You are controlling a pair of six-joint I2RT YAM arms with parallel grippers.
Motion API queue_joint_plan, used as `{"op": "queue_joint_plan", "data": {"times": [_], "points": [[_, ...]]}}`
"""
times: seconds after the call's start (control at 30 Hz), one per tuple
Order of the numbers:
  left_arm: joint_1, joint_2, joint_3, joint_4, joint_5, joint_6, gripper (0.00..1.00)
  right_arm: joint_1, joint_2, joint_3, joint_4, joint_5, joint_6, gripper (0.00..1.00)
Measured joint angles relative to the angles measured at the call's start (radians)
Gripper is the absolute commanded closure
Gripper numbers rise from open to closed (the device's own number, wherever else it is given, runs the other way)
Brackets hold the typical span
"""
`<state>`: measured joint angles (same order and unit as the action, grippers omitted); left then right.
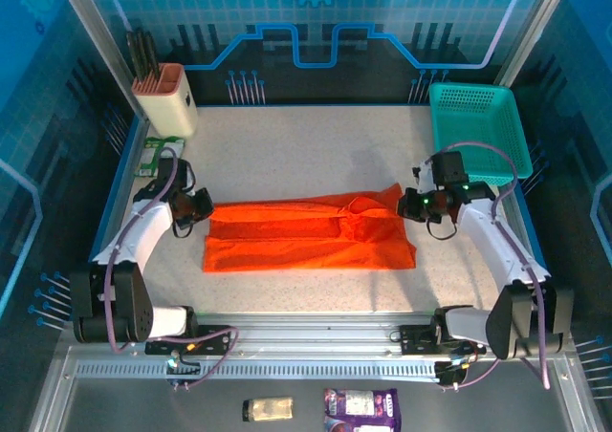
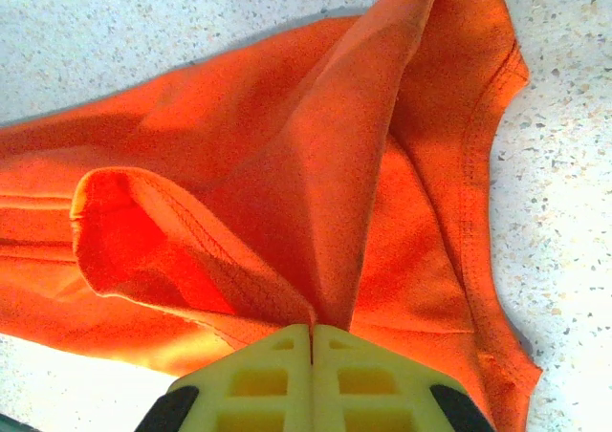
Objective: Fold the inside-out t-shirt
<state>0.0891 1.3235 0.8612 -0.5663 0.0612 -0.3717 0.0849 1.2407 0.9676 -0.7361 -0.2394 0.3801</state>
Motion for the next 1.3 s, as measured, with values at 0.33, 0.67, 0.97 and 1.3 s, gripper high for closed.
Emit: {"op": "queue_joint_plan", "data": {"times": [0.33, 0.67, 0.97, 1.3], "points": [[0.004, -0.059, -0.085, -0.003, -0.001, -0.053, 1.00, 0.000, -0.089, -0.052, -0.027, -0.001, 0.037, 1.00], [0.036, -0.065, -0.158, 0.000, -0.014, -0.114, 0.76, 0.008, -0.106, -0.225, -0.030, -0.016, 0.092, 0.75], [0.040, -0.179, -0.129, -0.015, -0.013, -0.126, 0.71, 0.009, -0.184, -0.192, -0.061, -0.016, 0.110, 0.65], [-0.073, -0.119, -0.079, -0.046, 0.050, -0.132, 0.70, 0.184, -0.047, -0.079, -0.023, -0.045, 0.118, 0.62]]}}
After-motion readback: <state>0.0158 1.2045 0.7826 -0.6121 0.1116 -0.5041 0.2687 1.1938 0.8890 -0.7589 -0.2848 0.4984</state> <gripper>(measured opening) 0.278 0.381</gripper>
